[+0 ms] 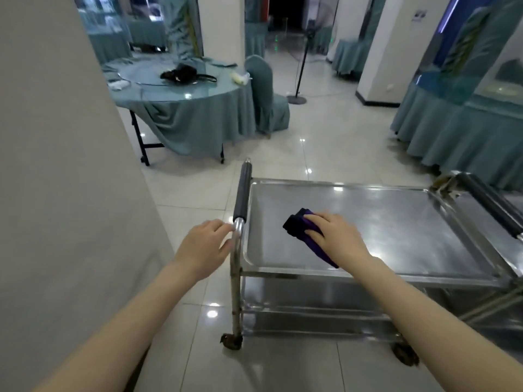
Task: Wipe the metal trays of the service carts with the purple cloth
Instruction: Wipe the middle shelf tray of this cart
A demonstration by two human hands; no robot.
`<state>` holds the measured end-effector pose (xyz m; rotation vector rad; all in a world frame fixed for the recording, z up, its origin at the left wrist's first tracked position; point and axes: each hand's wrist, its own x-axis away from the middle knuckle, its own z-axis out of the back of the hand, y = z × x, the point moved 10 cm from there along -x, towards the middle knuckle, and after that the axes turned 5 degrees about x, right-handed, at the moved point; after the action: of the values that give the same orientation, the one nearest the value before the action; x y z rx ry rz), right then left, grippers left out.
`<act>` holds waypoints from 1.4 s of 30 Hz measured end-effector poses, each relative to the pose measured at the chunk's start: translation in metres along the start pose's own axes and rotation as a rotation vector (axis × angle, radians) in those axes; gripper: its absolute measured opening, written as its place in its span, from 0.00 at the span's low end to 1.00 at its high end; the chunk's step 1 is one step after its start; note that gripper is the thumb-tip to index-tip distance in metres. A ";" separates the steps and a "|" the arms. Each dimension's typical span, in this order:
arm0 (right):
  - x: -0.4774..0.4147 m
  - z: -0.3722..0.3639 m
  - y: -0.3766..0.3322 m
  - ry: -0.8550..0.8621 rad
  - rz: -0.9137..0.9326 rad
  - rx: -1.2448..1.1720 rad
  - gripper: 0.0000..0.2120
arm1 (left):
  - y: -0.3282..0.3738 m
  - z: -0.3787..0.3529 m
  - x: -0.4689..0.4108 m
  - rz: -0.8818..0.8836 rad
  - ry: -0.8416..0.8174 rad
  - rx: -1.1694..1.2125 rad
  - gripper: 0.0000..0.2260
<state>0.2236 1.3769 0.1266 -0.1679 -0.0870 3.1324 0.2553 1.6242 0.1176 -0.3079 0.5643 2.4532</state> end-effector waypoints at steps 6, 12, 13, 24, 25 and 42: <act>-0.093 0.015 -0.044 0.017 0.018 0.021 0.19 | -0.067 0.023 -0.064 0.038 -0.029 -0.078 0.13; -0.207 0.002 -0.039 0.035 -0.021 0.039 0.19 | -0.119 0.009 -0.164 0.003 -0.115 -0.127 0.15; -0.225 -0.001 -0.035 0.033 -0.047 0.024 0.19 | -0.126 0.007 -0.181 -0.004 -0.133 -0.130 0.15; -0.373 -0.032 0.002 0.026 -0.274 -0.046 0.17 | -0.221 -0.035 -0.357 -0.124 -0.240 -0.133 0.14; -0.382 -0.039 0.006 0.020 -0.302 -0.055 0.17 | -0.229 -0.045 -0.373 -0.145 -0.259 -0.130 0.14; -0.479 -0.089 0.095 0.001 -0.866 -0.023 0.17 | -0.245 -0.186 -0.619 -0.669 -0.530 -0.060 0.16</act>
<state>0.7096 1.2840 0.0837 -0.0933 -0.1470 2.2683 0.9106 1.4076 0.0849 0.1250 0.1199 1.7902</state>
